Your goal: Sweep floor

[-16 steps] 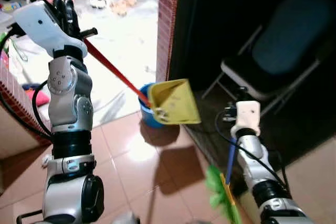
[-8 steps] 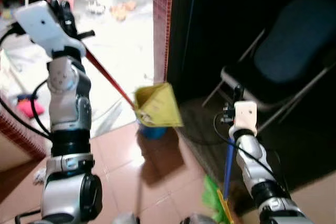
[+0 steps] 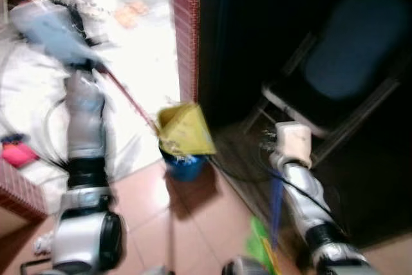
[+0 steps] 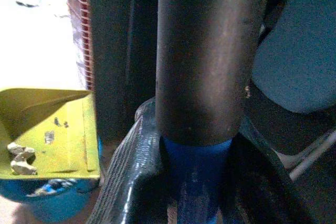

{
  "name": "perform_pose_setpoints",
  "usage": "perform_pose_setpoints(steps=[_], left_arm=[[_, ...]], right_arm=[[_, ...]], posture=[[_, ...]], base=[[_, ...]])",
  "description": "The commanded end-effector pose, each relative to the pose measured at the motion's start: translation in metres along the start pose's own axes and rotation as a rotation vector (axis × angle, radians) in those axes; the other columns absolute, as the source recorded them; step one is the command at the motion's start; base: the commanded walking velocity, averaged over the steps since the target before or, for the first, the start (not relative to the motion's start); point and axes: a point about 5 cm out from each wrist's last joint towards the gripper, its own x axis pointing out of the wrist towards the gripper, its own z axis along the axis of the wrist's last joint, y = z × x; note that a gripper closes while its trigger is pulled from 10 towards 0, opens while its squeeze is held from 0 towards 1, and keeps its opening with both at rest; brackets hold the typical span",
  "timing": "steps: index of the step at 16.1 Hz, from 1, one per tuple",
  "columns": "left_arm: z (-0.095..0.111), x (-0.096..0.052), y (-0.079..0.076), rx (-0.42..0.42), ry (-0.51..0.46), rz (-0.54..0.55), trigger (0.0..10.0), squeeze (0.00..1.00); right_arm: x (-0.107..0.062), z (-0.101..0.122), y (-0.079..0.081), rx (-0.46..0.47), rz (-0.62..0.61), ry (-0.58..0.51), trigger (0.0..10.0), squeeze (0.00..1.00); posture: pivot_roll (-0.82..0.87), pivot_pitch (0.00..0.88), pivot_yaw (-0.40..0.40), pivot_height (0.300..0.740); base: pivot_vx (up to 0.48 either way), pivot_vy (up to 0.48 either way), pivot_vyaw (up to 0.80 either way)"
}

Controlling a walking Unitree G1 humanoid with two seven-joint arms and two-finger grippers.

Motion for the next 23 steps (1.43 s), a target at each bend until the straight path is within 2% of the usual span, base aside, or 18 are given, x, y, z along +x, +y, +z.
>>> perform_pose_setpoints(steps=[1,3,6,8,12,14,15,19,23], left_arm=[[0.025,0.008,0.002,-0.025,-0.114,0.017,10.0,0.0],[0.025,0.009,0.002,-0.01,-0.12,0.015,10.0,0.0],[0.028,0.007,0.0,0.058,-0.168,0.003,10.0,0.0],[0.028,0.005,-0.008,0.115,-0.2,-0.02,10.0,0.0],[0.024,-0.001,-0.021,0.149,-0.219,-0.077,10.0,0.0],[0.023,-0.005,-0.026,0.185,-0.25,-0.098,10.0,0.0],[0.023,-0.01,-0.033,0.225,-0.287,-0.147,10.0,0.0],[0.004,-0.026,-0.052,0.18,-0.233,-0.218,10.0,0.0],[-0.011,-0.04,-0.062,0.149,-0.188,-0.247,10.0,0.0]], right_arm=[[0.005,0.011,0.007,0.009,0.019,-0.043,10.0,0.0],[0.005,0.011,0.007,0.008,0.021,-0.043,10.0,0.0],[0.006,0.011,0.009,0.008,0.028,-0.044,10.0,0.0],[0.006,0.012,0.009,0.008,0.03,-0.045,10.0,0.0],[0.007,0.013,0.009,0.006,0.029,-0.049,10.0,0.0],[0.007,0.013,0.009,0.007,0.03,-0.049,10.0,0.0],[0.007,0.013,0.01,0.009,0.029,-0.049,10.0,0.0],[0.004,0.01,0.012,0.016,0.022,-0.044,10.0,0.0],[0.0,0.007,0.012,0.021,0.012,-0.042,10.0,0.0]], posture=[[0.02,0.0,-0.017,0.74],[0.02,0.0,-0.018,0.74],[0.02,0.0,-0.024,0.74],[0.02,0.0,-0.024,0.74],[0.02,0.0,-0.024,0.74],[0.02,0.0,-0.023,0.74],[0.02,0.0,-0.023,0.74],[0.01,0.0,-0.012,0.74],[0.0,0.0,-0.001,0.74]], base=[[0.364,0.307,0.0],[0.313,0.362,0.0],[0.0,0.0,0.0],[0.0,0.0,0.0],[0.0,0.0,0.0],[0.0,0.0,0.0],[0.0,0.0,0.0],[0.0,0.0,0.0],[0.0,0.0,0.0]])
